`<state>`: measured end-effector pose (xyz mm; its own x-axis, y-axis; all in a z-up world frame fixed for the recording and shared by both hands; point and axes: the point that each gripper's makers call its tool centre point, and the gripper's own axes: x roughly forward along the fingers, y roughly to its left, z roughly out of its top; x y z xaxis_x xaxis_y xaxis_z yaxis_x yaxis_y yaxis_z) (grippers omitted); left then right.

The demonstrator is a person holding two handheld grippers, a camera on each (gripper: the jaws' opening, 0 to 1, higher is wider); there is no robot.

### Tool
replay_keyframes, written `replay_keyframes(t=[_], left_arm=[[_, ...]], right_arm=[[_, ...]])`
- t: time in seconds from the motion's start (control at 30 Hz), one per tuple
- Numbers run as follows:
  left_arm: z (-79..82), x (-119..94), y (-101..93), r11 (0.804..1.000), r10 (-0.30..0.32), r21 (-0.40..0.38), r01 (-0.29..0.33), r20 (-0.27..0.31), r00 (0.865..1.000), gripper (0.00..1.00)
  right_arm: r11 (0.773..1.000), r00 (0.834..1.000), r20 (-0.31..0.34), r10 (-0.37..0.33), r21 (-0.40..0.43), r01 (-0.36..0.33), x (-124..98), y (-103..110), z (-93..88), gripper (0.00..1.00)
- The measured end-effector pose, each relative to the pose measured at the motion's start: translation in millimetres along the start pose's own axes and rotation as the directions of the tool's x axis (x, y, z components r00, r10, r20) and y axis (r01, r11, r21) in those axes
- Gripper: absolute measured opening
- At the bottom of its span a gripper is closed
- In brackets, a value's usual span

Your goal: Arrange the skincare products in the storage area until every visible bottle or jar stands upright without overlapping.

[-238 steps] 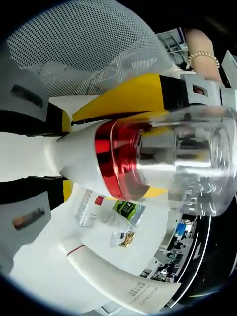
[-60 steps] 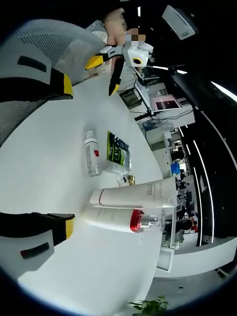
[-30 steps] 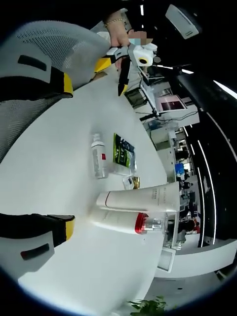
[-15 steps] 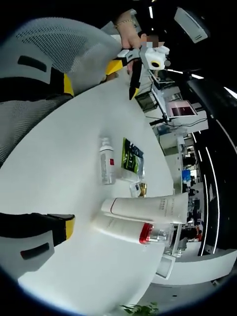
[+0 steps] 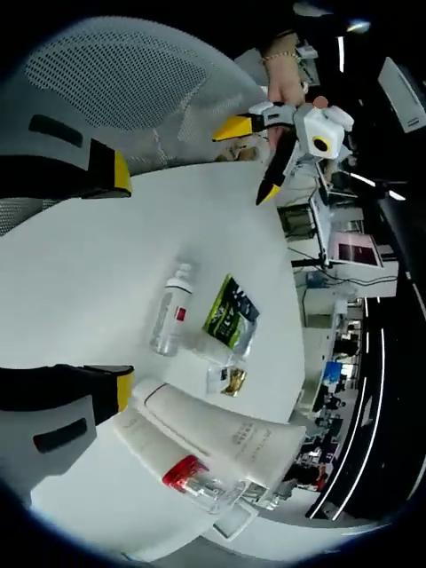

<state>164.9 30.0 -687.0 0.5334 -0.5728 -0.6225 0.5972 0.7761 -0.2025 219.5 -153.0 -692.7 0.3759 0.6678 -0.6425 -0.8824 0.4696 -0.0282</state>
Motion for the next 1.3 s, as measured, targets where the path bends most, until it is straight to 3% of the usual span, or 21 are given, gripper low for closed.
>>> replay_keyframes(t=[0.3, 0.63, 1.3], left_arm=[[-4.4, 1, -0.8, 1.000, -0.009, 0.001, 0.009, -0.022, 1.000, 0.88], [-5.8, 1, -2.1, 1.000, -0.002, -0.008, 0.002, -0.034, 0.999, 0.87], [-10.8, 3, 1.6, 1.000, 0.004, -0.019, -0.005, -0.058, 0.998, 0.87]], right_arm=[[0.991, 0.998, -0.051, 0.033, -0.131, -0.039, 15, -10, 8.5, 0.66], [0.947, 0.984, -0.159, 0.086, -0.293, -0.130, 32, -13, 6.8, 0.61], [0.883, 0.958, -0.268, 0.101, -0.420, -0.210, 72, -33, 12.3, 0.40]])
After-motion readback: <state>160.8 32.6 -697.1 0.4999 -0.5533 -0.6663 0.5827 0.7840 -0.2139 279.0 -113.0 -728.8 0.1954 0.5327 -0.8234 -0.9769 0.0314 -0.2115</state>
